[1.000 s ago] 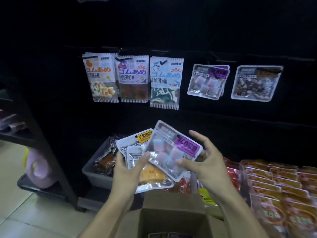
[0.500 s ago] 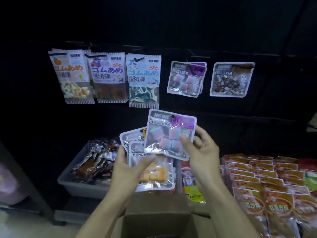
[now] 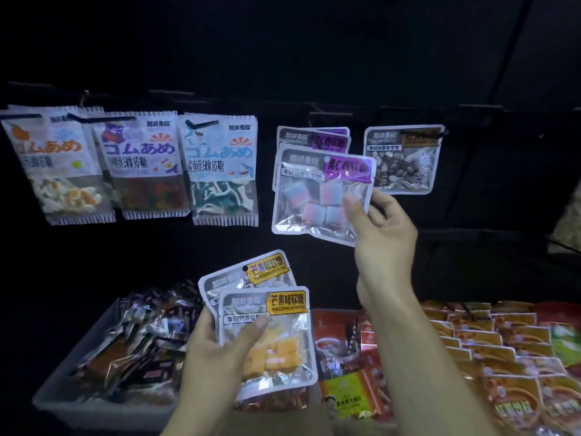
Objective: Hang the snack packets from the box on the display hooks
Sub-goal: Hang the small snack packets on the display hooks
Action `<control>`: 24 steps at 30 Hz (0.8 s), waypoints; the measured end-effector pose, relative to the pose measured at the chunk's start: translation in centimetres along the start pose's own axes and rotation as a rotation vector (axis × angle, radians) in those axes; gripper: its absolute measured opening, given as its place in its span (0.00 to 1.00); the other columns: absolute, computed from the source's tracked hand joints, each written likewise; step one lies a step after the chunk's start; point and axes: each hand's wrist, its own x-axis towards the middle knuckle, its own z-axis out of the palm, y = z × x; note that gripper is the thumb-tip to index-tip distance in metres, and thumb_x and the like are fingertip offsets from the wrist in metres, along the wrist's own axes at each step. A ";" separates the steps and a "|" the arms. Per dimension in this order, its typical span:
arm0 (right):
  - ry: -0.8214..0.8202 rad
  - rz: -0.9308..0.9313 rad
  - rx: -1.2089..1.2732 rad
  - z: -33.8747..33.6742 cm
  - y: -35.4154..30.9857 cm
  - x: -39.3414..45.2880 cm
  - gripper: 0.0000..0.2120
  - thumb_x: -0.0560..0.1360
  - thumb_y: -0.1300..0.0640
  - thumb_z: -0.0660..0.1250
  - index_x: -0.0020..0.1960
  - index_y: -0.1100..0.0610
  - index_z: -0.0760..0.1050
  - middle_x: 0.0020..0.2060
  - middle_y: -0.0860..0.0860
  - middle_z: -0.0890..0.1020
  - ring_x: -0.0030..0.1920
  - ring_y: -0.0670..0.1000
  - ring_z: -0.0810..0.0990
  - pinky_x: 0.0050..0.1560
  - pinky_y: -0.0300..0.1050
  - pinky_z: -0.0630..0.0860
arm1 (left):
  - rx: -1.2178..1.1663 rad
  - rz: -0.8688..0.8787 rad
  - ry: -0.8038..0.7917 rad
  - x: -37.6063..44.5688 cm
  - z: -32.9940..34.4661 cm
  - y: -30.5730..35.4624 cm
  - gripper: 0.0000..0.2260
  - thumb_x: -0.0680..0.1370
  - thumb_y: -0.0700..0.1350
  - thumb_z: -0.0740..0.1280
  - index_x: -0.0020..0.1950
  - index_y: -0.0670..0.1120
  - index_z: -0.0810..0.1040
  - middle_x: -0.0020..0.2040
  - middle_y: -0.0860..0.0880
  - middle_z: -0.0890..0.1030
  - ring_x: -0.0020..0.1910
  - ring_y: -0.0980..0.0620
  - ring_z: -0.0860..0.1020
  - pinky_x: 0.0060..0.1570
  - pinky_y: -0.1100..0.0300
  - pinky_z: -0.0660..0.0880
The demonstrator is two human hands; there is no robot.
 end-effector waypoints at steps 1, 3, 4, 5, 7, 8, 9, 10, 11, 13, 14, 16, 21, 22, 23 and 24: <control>0.007 -0.002 0.010 0.1 0.2 0.2 0.10 0.80 0.58 0.73 0.60 0.54 0.81 0.46 0.44 0.90 0.51 0.42 0.88 0.62 0.43 0.80 | 0.002 0.001 0.007 0.1 0.1 -0.1 0.15 0.75 0.35 0.76 0.55 0.53 0.80 0.38 0.66 0.86 0.35 0.67 0.84 0.27 0.70 0.78; 0.012 -0.009 0.024 0.5 0.5 0.4 0.09 0.80 0.58 0.73 0.59 0.54 0.81 0.45 0.44 0.90 0.51 0.42 0.88 0.58 0.40 0.80 | -0.006 0.009 0.022 0.3 0.3 0.1 0.16 0.75 0.35 0.76 0.54 0.54 0.80 0.37 0.66 0.86 0.36 0.64 0.86 0.26 0.73 0.76; 0.007 -0.014 0.025 0.8 0.7 0.4 0.09 0.80 0.59 0.74 0.59 0.54 0.81 0.45 0.44 0.90 0.50 0.42 0.88 0.57 0.38 0.80 | -0.013 0.006 0.037 0.4 0.5 0.2 0.16 0.75 0.35 0.75 0.54 0.54 0.79 0.36 0.66 0.85 0.35 0.64 0.85 0.26 0.73 0.75; 0.006 -0.020 0.023 1.0 0.9 0.4 0.09 0.79 0.59 0.74 0.59 0.53 0.81 0.44 0.44 0.90 0.50 0.41 0.88 0.55 0.37 0.80 | -0.011 0.003 0.048 0.4 0.6 0.2 0.16 0.75 0.35 0.75 0.53 0.55 0.78 0.35 0.67 0.85 0.35 0.66 0.85 0.25 0.75 0.74; 0.020 -0.045 0.020 1.2 1.1 0.4 0.09 0.79 0.58 0.74 0.59 0.53 0.81 0.43 0.42 0.89 0.49 0.40 0.88 0.53 0.35 0.80 | -0.008 0.006 0.060 0.5 0.7 0.1 0.15 0.76 0.36 0.75 0.54 0.55 0.78 0.36 0.68 0.85 0.36 0.67 0.84 0.26 0.76 0.73; 0.032 -0.058 0.021 1.2 1.1 0.4 0.09 0.79 0.58 0.74 0.58 0.52 0.80 0.43 0.41 0.89 0.49 0.40 0.87 0.52 0.33 0.80 | -0.002 0.004 0.071 0.5 0.8 0.1 0.15 0.76 0.36 0.75 0.54 0.55 0.78 0.37 0.68 0.85 0.37 0.68 0.84 0.27 0.76 0.74; 0.039 -0.071 0.026 1.2 1.0 0.4 0.09 0.79 0.58 0.74 0.58 0.52 0.80 0.43 0.41 0.89 0.49 0.39 0.87 0.51 0.33 0.80 | -0.003 0.006 0.071 0.4 1.0 0.2 0.15 0.76 0.37 0.75 0.54 0.55 0.78 0.36 0.69 0.84 0.36 0.69 0.84 0.27 0.74 0.75; 0.043 -0.078 0.031 1.2 1.0 0.5 0.09 0.79 0.58 0.74 0.58 0.52 0.80 0.42 0.41 0.89 0.48 0.39 0.87 0.51 0.33 0.80 | 0.001 0.006 0.077 0.5 0.9 0.1 0.15 0.76 0.38 0.75 0.53 0.55 0.77 0.35 0.70 0.83 0.35 0.70 0.83 0.29 0.72 0.76; 0.047 -0.080 0.035 1.3 1.0 0.5 0.09 0.79 0.58 0.74 0.58 0.52 0.80 0.43 0.41 0.89 0.48 0.40 0.88 0.52 0.34 0.80 | 0.013 0.010 0.078 0.4 1.0 0.1 0.15 0.76 0.39 0.76 0.53 0.56 0.77 0.35 0.72 0.82 0.35 0.68 0.83 0.34 0.67 0.76; 0.056 -0.078 0.040 1.3 1.0 0.4 0.09 0.79 0.58 0.74 0.58 0.53 0.80 0.44 0.44 0.90 0.49 0.42 0.88 0.55 0.39 0.81 | 0.045 0.011 0.093 0.3 1.0 0.1 0.15 0.75 0.42 0.77 0.54 0.57 0.77 0.36 0.74 0.81 0.41 0.63 0.82 0.43 0.61 0.74; 0.063 -0.077 0.040 1.3 1.1 0.4 0.09 0.79 0.58 0.74 0.58 0.54 0.80 0.45 0.45 0.90 0.49 0.44 0.88 0.56 0.42 0.82 | 0.044 -0.004 0.101 0.3 1.1 0.0 0.15 0.75 0.43 0.77 0.54 0.57 0.77 0.36 0.74 0.82 0.45 0.60 0.81 0.46 0.58 0.75; 0.086 -0.077 0.025 1.4 1.4 0.5 0.09 0.78 0.56 0.75 0.57 0.54 0.80 0.44 0.47 0.90 0.48 0.46 0.89 0.54 0.50 0.85 | 0.034 -0.016 0.107 0.1 1.2 0.0 0.15 0.74 0.42 0.77 0.56 0.55 0.79 0.39 0.70 0.84 0.49 0.55 0.83 0.51 0.53 0.78; 0.138 -0.042 -0.046 1.5 2.1 2.3 0.11 0.77 0.50 0.77 0.50 0.55 0.77 0.33 0.44 0.86 0.35 0.41 0.83 0.31 0.41 0.81 | 0.002 -0.021 0.083 -0.2 1.4 1.1 0.15 0.75 0.41 0.77 0.56 0.56 0.79 0.40 0.71 0.84 0.48 0.59 0.82 0.57 0.51 0.77; 0.148 -0.029 -0.050 1.7 2.1 3.2 0.12 0.76 0.50 0.77 0.50 0.55 0.77 0.32 0.44 0.85 0.35 0.41 0.84 0.31 0.41 0.82 | -0.020 -0.033 0.073 -0.2 1.4 1.4 0.16 0.75 0.41 0.77 0.54 0.59 0.78 0.38 0.72 0.83 0.46 0.62 0.81 0.63 0.49 0.75; 0.157 -0.019 -0.062 2.0 2.1 4.2 0.11 0.76 0.51 0.77 0.50 0.54 0.77 0.31 0.43 0.84 0.35 0.42 0.84 0.33 0.41 0.83 | -0.045 -0.041 0.066 -0.3 1.5 1.7 0.17 0.76 0.40 0.76 0.53 0.60 0.76 0.36 0.70 0.83 0.43 0.67 0.79 0.65 0.49 0.72; 0.160 -0.009 -0.087 2.4 2.1 5.4 0.11 0.76 0.51 0.77 0.49 0.53 0.77 0.30 0.42 0.84 0.36 0.43 0.84 0.34 0.43 0.84 | -0.072 -0.050 0.066 -0.5 1.5 2.1 0.18 0.77 0.39 0.75 0.51 0.61 0.74 0.34 0.66 0.82 0.38 0.68 0.77 0.65 0.49 0.70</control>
